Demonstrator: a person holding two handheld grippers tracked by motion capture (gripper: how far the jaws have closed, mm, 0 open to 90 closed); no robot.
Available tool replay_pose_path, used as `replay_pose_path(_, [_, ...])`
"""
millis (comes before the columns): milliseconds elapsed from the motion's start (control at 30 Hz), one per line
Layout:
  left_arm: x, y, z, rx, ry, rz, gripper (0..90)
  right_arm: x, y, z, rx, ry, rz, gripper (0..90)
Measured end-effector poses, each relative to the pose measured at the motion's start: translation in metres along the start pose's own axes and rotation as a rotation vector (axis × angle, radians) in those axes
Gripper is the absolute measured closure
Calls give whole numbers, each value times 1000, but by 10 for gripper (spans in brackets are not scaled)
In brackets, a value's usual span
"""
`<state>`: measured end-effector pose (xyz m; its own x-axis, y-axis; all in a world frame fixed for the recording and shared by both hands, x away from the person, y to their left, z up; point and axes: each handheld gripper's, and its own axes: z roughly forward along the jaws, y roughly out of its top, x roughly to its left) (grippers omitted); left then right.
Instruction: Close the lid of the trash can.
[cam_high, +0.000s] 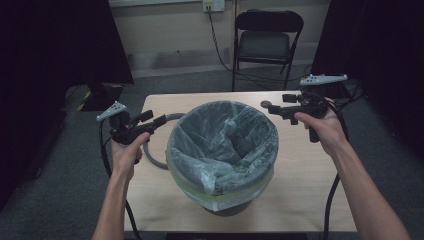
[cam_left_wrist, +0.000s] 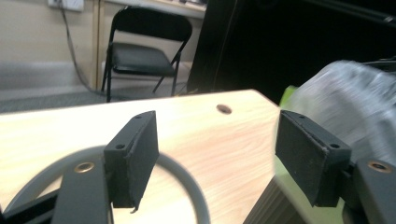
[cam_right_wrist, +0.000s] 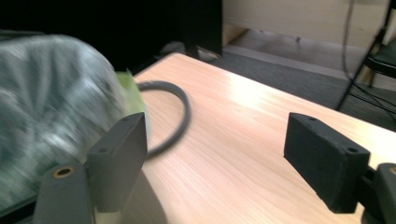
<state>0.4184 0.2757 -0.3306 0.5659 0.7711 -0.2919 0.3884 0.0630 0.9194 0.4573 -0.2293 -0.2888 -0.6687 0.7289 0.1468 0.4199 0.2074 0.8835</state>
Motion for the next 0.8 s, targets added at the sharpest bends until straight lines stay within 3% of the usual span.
replay_pose_path(167, [19,-18,3,77,99,-20,273,-2,-32,-4,18,-35,-9,212])
replay_pose_path(267, [35,-34,4,113,133,-81,273,-1,-57,-4,37,-51,1,214])
replay_pose_path(300, [40,-39,5,139,182,-79,283,-2,-66,-2,47,-58,6,214])
replay_pose_path(333, [45,-44,6,166,218,-81,279,-2,-74,1,72,-69,0,215])
replay_pose_path(467, [68,-66,6,247,271,-158,276,0,-113,8,127,-78,17,217])
replay_pose_path(667, [102,-92,10,367,393,-212,306,7,-167,22,208,-106,23,221])
replay_pose_path(800, [114,-103,20,433,448,-221,307,6,-202,32,276,-122,50,229])
